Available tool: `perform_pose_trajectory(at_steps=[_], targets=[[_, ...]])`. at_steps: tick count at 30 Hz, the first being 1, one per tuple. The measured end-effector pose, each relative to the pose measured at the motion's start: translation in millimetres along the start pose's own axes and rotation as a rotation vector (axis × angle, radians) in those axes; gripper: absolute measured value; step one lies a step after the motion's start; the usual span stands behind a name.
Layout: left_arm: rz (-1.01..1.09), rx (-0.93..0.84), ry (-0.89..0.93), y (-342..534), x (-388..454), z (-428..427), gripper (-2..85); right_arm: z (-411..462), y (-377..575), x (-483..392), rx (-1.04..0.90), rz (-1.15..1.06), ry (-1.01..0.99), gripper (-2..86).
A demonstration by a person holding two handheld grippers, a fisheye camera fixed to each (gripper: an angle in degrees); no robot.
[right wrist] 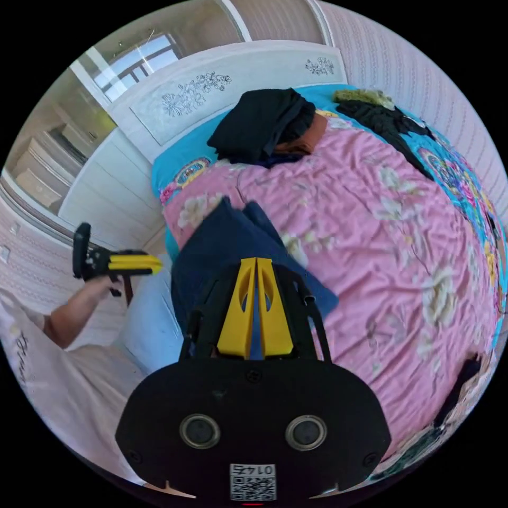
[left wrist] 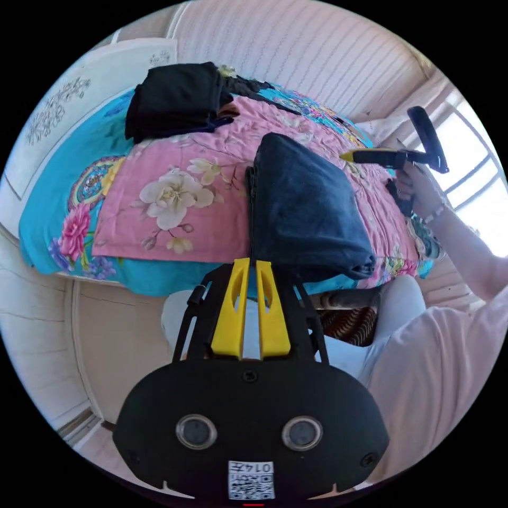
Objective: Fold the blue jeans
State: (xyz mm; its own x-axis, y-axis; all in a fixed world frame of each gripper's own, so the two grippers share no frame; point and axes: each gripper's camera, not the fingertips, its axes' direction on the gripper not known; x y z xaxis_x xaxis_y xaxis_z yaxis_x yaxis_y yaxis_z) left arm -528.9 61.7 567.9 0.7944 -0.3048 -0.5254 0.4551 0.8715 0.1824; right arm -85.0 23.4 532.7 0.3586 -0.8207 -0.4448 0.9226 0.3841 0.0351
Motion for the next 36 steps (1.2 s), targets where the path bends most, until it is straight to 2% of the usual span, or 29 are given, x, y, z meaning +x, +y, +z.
perform_pose_trajectory(at_steps=[5, 7, 9, 11, 13, 16, 18, 20, 22, 24, 26, 29, 32, 34, 36], targets=[[0.394, 0.040, 0.106, -2.8, 78.6, -9.5, 0.6, 15.2, 132.2, 33.8, -0.153, 0.202, -0.063, 0.9], [0.430, 0.077, 0.172, -8.2, 101.6, -3.3, 2.0, 18.6, 167.8, 42.5, -0.133, 0.285, -0.110, 2.1], [0.411, 0.106, 0.209, -17.1, 112.4, 3.8, 4.3, 15.2, 196.3, 54.3, -0.062, 0.390, -0.140, 6.2], [0.325, 0.172, 0.152, -30.8, 108.1, 6.7, 6.6, 6.0, 219.9, 76.7, 0.058, 0.503, -0.151, 14.9], [0.290, 0.220, 0.088, -39.7, 96.9, 6.1, 8.5, -0.6, 226.3, 94.6, 0.119, 0.512, -0.173, 16.1], [0.180, 0.257, 0.024, -55.7, 65.8, 7.9, 13.9, -4.0, 229.0, 123.1, 0.208, 0.507, -0.211, 16.1], [0.108, 0.238, 0.024, -65.6, 46.8, 13.3, 15.7, 7.6, 230.7, 141.6, 0.197, 0.523, -0.280, 16.0], [0.046, 0.201, 0.032, -77.7, 29.3, 28.5, 17.0, 35.9, 238.8, 163.6, 0.134, 0.551, -0.491, 15.2], [0.013, 0.142, 0.033, -86.6, 22.3, 46.5, 17.5, 34.0, 253.8, 176.0, 0.184, 0.575, -0.512, 13.9], [-0.006, 0.112, 0.089, -93.5, 19.1, 63.6, 16.5, 33.2, 269.6, 187.3, 0.214, 0.577, -0.534, 13.2], [-0.076, 0.133, 0.228, -97.4, 10.9, 79.3, 14.7, 32.2, 293.1, 202.4, 0.286, 0.587, -0.610, 12.3], [-0.150, 0.154, 0.323, -101.8, 4.9, 90.7, 16.3, 28.8, 314.4, 216.0, 0.339, 0.612, -0.667, 11.2], [-0.048, 0.113, 0.335, -117.3, 21.2, 97.1, 21.1, 17.0, 324.4, 228.3, 0.283, 0.675, -0.676, 7.8], [0.049, 0.061, 0.254, -129.0, 40.6, 98.9, 22.6, 2.9, 330.0, 232.6, 0.283, 0.640, -0.712, 6.3], [0.054, 0.032, 0.262, -137.9, 49.3, 99.7, 22.4, -15.0, 338.5, 234.0, 0.274, 0.582, -0.676, 5.6]])
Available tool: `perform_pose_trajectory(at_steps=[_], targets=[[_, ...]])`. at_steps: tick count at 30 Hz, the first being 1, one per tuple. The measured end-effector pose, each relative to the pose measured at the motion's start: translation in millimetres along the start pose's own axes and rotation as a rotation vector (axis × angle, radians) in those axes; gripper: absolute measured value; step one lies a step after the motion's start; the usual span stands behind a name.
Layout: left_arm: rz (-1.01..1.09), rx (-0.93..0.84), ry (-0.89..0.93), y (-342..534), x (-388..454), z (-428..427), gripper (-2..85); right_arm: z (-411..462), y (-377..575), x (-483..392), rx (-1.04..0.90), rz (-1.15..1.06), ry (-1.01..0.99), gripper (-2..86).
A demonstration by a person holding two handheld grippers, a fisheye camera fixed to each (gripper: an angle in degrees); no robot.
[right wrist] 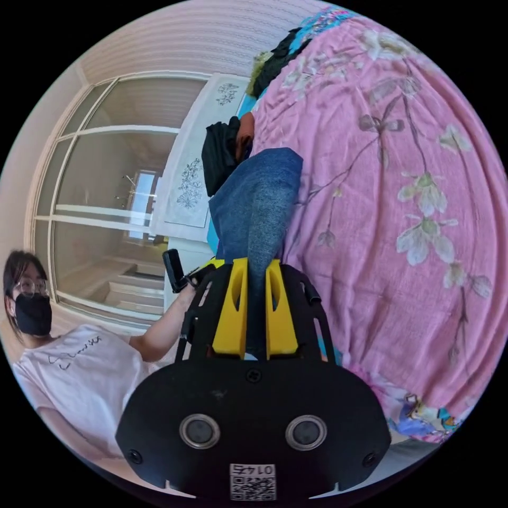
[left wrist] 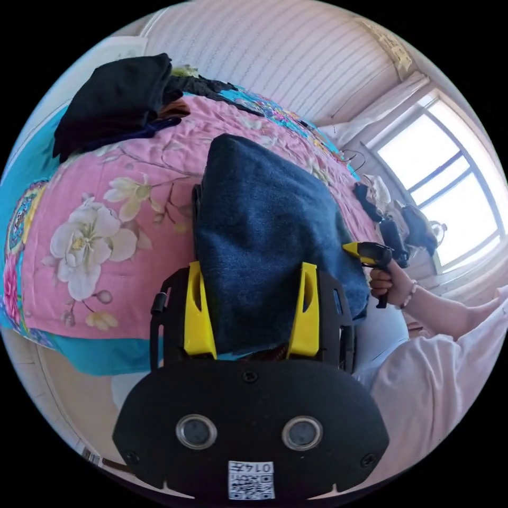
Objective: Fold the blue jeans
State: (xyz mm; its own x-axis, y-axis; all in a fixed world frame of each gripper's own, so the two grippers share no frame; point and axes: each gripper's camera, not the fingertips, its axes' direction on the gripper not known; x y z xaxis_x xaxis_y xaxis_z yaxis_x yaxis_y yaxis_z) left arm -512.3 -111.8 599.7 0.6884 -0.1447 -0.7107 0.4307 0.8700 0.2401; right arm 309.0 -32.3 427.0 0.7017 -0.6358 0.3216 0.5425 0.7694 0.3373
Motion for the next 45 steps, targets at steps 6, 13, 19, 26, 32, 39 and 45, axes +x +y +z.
perform_pose_trajectory(at_steps=[6, 13, 19, 26, 32, 39, 45], targets=[[0.077, -0.095, 0.138, -9.8, 31.4, 37.9, 19.0, -65.4, 35.3, 33.0, -0.037, 0.086, 0.063, 6.3], [0.027, 0.006, 0.111, -22.0, 39.3, 52.2, 16.5, -85.9, 51.0, 28.2, 0.026, 0.062, 0.062, 9.7], [0.043, 0.035, 0.161, -36.3, 44.5, 49.2, 9.4, -103.4, 36.9, -21.0, -0.084, -0.029, 0.129, 6.4], [-0.025, 0.077, 0.172, -50.7, 71.6, 38.7, 7.5, -135.6, 21.9, -123.5, -0.138, -0.351, 0.256, 3.8], [0.033, 0.150, 0.236, -107.2, 136.6, 52.3, 7.2, -221.7, 3.7, -176.2, -0.074, -0.463, 0.352, 3.5], [0.283, 0.225, 0.493, -248.0, 308.7, 110.8, 8.2, -436.5, -55.3, -242.6, 0.029, -0.446, 0.666, 6.1], [0.297, 0.053, 0.448, -352.0, 464.1, 231.8, 7.7, -584.3, -118.6, -214.3, 0.257, 0.094, 1.108, 13.3]])
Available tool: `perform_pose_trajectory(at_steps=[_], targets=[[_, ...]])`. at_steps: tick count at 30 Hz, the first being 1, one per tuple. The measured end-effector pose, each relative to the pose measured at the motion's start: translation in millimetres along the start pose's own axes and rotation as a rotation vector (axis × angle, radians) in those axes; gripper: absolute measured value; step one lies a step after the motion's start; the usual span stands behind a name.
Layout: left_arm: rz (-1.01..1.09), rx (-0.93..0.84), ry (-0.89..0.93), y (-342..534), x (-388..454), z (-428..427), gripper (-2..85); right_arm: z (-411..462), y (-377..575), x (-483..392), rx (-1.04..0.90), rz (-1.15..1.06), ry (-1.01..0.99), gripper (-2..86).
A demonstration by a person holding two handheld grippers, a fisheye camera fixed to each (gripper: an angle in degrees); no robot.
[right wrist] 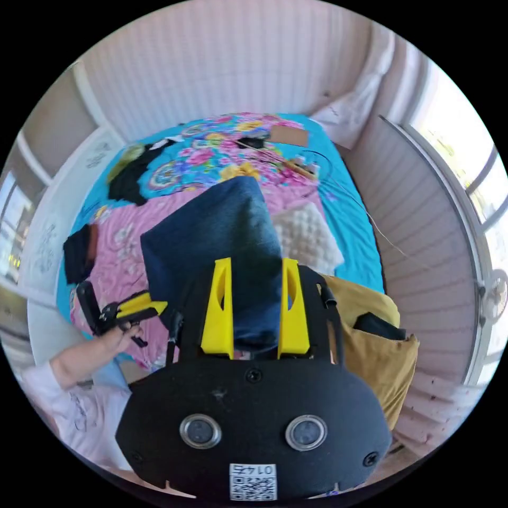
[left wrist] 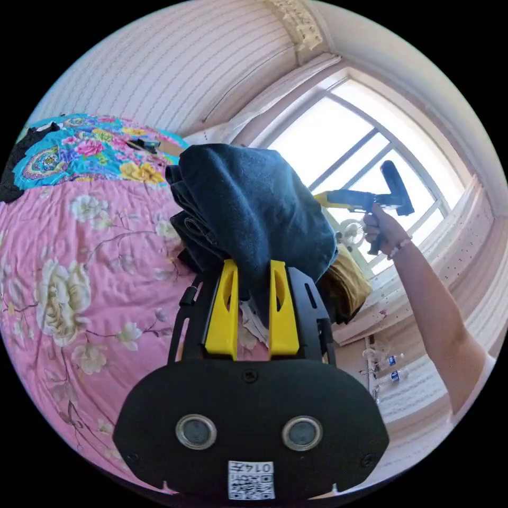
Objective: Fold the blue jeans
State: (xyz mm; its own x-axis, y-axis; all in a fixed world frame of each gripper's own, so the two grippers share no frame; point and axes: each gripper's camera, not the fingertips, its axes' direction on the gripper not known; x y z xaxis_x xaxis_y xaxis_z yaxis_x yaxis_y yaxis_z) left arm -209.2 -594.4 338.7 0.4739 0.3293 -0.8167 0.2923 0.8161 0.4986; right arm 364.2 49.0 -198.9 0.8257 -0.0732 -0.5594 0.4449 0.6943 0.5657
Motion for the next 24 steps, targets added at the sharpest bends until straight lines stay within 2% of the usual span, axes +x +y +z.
perform_pose_trajectory(at_steps=[2, 6, 11, 15, 17, 19, 20, 24], targets=[[-0.089, -0.139, -0.030, -4.4, -5.8, 39.7, 5.2, 34.7, -6.1, 4.8, -0.063, 0.063, -0.043, 13.9], [0.006, -0.127, -0.002, 15.4, -7.4, 36.4, 4.2, 108.0, 0.8, -15.9, -0.192, 0.097, -0.075, 13.1], [0.182, -0.154, -0.092, 62.3, -25.0, -37.1, 2.7, 125.0, 7.3, -69.6, -0.104, 0.041, 0.214, 10.0], [0.221, -0.107, -0.248, 118.3, -48.4, -120.3, 2.0, 107.8, -0.9, -110.9, -0.086, -0.024, 0.256, 11.7], [0.192, -0.076, -0.366, 162.8, -68.1, -179.8, 2.2, 94.3, -2.0, -153.3, 0.006, -0.100, 0.184, 11.9], [0.137, -0.061, -0.484, 195.7, -83.3, -224.1, 3.0, 96.8, -3.3, -199.5, 0.019, -0.211, 0.102, 11.9], [0.083, -0.045, -0.559, 216.7, -94.4, -253.3, 4.0, 105.8, -4.6, -236.1, -0.002, -0.297, 0.049, 11.9], [-0.191, 0.060, -0.677, 270.9, -136.6, -343.4, 7.0, 149.0, -9.1, -367.9, -0.153, -0.586, -0.086, 11.2]])
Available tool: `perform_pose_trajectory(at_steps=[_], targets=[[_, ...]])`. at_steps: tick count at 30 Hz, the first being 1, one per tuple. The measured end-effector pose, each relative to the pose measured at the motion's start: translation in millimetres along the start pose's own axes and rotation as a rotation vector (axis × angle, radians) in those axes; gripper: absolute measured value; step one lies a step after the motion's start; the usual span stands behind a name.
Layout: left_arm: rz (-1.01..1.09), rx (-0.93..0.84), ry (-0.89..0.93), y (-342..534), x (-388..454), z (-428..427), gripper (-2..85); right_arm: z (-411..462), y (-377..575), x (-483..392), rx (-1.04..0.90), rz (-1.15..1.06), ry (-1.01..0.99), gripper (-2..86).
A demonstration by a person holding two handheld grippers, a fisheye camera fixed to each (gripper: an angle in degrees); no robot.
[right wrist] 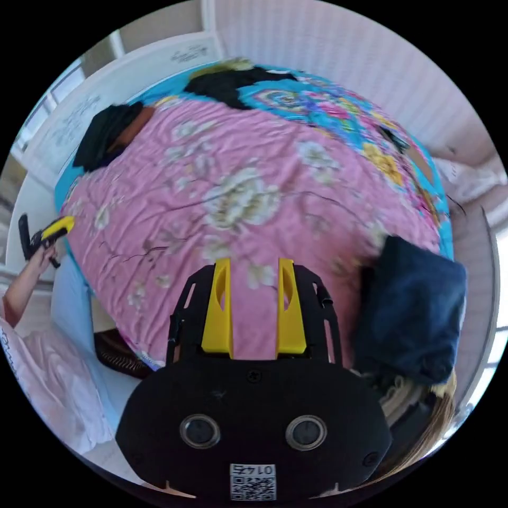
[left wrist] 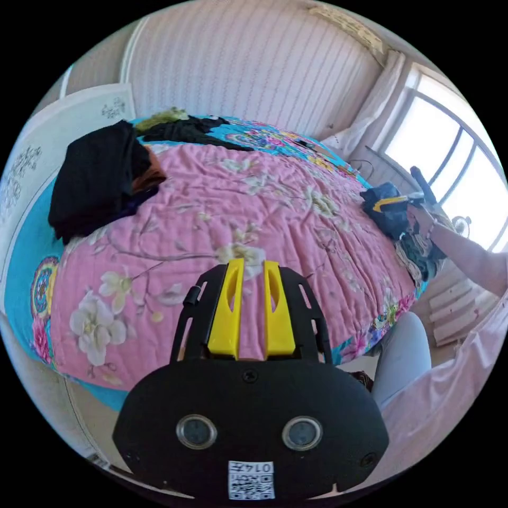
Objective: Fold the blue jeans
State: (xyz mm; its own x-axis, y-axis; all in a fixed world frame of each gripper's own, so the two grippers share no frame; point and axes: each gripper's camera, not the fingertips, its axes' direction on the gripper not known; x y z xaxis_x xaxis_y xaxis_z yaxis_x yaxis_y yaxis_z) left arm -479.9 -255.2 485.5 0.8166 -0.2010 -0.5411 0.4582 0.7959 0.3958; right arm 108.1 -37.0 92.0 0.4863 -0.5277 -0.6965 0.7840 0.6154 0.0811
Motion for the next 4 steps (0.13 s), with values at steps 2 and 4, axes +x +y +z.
perform_pose_trajectory(at_steps=[2, 4], targets=[[-0.131, 0.040, -0.047, 15.9, -57.5, -28.2, 8.5, 25.9, -59.2, -74.6, -0.049, -0.155, -0.115, 11.1], [-0.185, 0.077, -0.114, 23.7, -92.9, -47.2, 8.9, 38.5, -102.8, -129.6, -0.047, -0.224, -0.223, 11.5]])
